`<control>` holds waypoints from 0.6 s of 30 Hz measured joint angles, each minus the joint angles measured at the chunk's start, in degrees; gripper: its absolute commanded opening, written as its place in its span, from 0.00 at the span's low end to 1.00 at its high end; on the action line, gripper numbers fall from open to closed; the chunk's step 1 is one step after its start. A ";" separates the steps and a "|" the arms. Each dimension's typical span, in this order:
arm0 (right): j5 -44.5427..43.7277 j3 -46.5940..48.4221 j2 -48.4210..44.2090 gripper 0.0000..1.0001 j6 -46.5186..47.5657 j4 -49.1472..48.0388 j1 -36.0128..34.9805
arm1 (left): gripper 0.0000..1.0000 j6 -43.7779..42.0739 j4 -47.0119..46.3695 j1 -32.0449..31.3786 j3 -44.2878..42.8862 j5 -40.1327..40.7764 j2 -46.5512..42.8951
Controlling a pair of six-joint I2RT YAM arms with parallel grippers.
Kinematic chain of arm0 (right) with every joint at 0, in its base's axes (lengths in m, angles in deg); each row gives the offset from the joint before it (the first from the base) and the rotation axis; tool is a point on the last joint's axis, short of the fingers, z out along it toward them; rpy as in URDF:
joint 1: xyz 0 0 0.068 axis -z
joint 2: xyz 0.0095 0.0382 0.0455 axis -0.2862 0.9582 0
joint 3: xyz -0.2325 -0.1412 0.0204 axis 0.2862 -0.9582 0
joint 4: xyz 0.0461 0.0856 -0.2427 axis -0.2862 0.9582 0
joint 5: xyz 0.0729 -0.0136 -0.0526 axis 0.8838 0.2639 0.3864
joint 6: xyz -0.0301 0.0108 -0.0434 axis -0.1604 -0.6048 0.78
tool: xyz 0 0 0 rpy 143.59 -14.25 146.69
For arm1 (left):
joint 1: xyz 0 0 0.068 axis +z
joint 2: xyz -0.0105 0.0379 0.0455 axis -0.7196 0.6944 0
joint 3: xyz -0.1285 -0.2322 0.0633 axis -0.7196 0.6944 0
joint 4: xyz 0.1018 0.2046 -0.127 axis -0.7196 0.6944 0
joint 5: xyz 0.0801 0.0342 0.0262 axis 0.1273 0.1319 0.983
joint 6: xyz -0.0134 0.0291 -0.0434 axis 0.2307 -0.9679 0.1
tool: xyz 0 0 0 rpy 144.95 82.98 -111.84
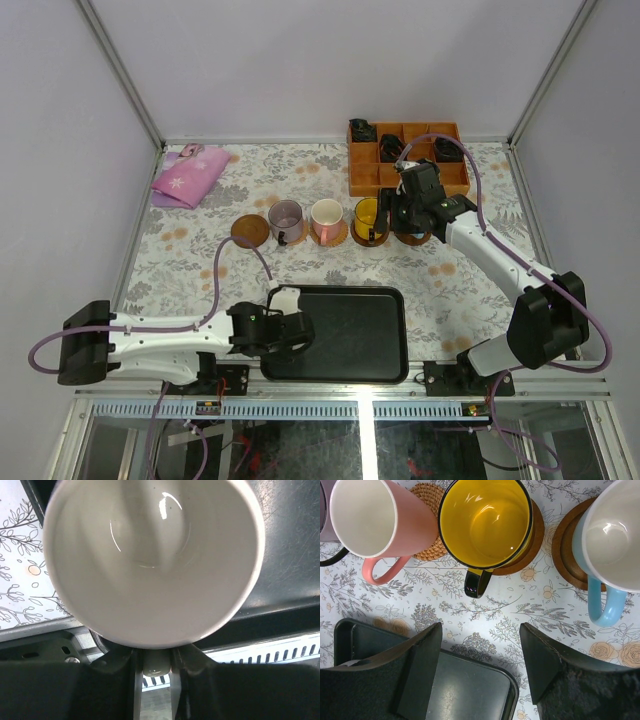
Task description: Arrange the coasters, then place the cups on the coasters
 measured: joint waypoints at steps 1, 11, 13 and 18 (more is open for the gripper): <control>0.00 0.00 -0.02 0.70 -0.02 0.00 0.00 | 0.01 -0.07 -0.09 0.00 0.00 0.09 0.00; 0.00 -0.13 -0.22 0.70 0.00 -0.04 0.00 | 0.00 -0.48 1.31 -0.13 -1.49 4.55 0.20; -0.02 -0.24 -0.22 0.69 0.02 -0.04 0.00 | 0.00 -0.48 2.73 -0.17 -3.56 7.04 0.17; -0.07 -0.31 -0.22 0.69 0.04 -0.07 0.00 | 0.00 -0.57 6.67 -0.17 -10.88 13.68 0.76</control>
